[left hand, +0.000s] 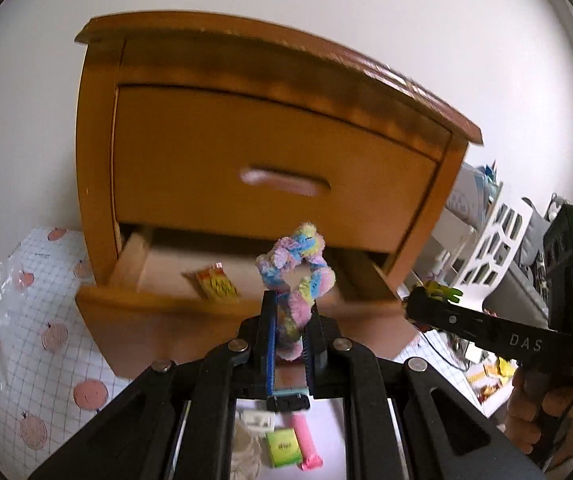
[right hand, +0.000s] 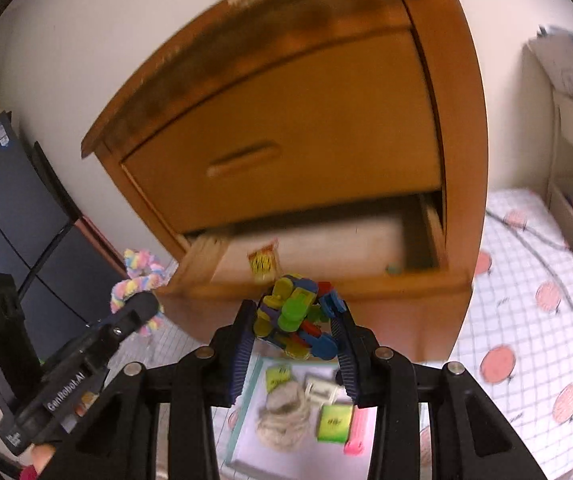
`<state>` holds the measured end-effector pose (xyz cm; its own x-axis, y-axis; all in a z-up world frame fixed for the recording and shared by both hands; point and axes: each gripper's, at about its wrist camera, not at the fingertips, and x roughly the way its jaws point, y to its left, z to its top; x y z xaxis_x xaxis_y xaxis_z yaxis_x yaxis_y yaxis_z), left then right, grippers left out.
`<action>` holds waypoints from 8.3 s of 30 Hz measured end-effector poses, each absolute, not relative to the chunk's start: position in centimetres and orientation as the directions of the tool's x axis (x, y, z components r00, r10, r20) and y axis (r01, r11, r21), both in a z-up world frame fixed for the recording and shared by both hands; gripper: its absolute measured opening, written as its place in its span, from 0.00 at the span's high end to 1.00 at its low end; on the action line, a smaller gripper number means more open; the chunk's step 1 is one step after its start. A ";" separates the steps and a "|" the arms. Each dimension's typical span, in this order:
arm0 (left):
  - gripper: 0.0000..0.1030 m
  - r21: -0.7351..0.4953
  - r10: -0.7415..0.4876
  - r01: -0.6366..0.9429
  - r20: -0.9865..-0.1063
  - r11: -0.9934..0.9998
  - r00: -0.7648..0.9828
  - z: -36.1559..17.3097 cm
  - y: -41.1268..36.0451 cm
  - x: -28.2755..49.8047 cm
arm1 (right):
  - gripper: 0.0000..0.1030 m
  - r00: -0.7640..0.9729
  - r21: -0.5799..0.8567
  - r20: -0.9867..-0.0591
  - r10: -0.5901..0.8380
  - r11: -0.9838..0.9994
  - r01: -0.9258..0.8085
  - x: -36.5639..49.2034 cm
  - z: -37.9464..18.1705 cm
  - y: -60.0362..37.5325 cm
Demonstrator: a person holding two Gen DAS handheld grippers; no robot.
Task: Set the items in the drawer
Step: 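Carry the rope toy with the left tool while the right tool carries the block toy to the drawer, then open the right tool to drop the block toy while the left tool releases the rope toy into the drawer, then push the lower drawer front closed with both tools, then move both tools back over the tray, then grasp the pink hair roller with the right tool, then grasp the white lace fabric with the left tool, then carry the lace fabric with the left tool while the right tool carries the hair roller to the drawer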
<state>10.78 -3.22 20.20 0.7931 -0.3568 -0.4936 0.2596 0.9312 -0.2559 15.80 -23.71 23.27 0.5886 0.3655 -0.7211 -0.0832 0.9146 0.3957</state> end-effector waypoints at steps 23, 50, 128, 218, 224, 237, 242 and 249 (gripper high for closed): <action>0.89 -0.202 -0.262 0.172 -0.617 0.964 0.742 19.3 -2.8 16.5 | 0.61 0.545 0.278 -0.802 0.245 0.960 -0.022 21.9 23.5 -23.6; 0.45 -0.200 -0.235 0.135 -0.656 0.971 0.718 18.8 -2.5 17.4 | 0.49 0.523 0.226 -0.830 0.191 0.974 0.003 22.5 22.5 -23.6; 0.00 -0.175 -0.135 -0.015 -0.811 0.984 0.570 -0.7 -1.8 7.9 | 0.00 0.291 0.152 -0.941 0.172 0.984 -0.089 10.5 3.6 -22.2; 0.38 -0.035 -0.063 0.085 -0.937 0.996 0.345 -9.2 -5.6 10.7 | 0.66 0.091 0.039 -0.995 0.049 0.993 -0.115 10.9 -4.3 -18.3; 0.39 -0.026 -0.054 0.087 -0.938 0.996 0.342 -9.3 -5.6 10.7 | 0.66 0.096 0.030 -0.994 0.043 0.991 -0.131 10.6 -4.3 -17.9; 0.75 -0.047 -0.056 0.033 -0.932 0.998 0.358 -9.1 -4.4 10.2 | 0.74 0.105 0.039 -0.993 0.051 0.993 -0.112 10.5 -4.5 -18.6; 0.80 -0.066 -0.065 0.010 -0.930 0.998 0.362 -9.1 -3.9 10.2 | 0.75 0.102 0.051 -0.993 0.061 0.994 -0.100 10.5 -4.3 -19.2; 0.83 -0.092 -0.082 -0.009 -0.923 0.996 0.375 -8.6 -3.7 10.1 | 0.75 0.094 0.088 -0.991 0.095 0.993 -0.078 10.9 -4.0 -20.3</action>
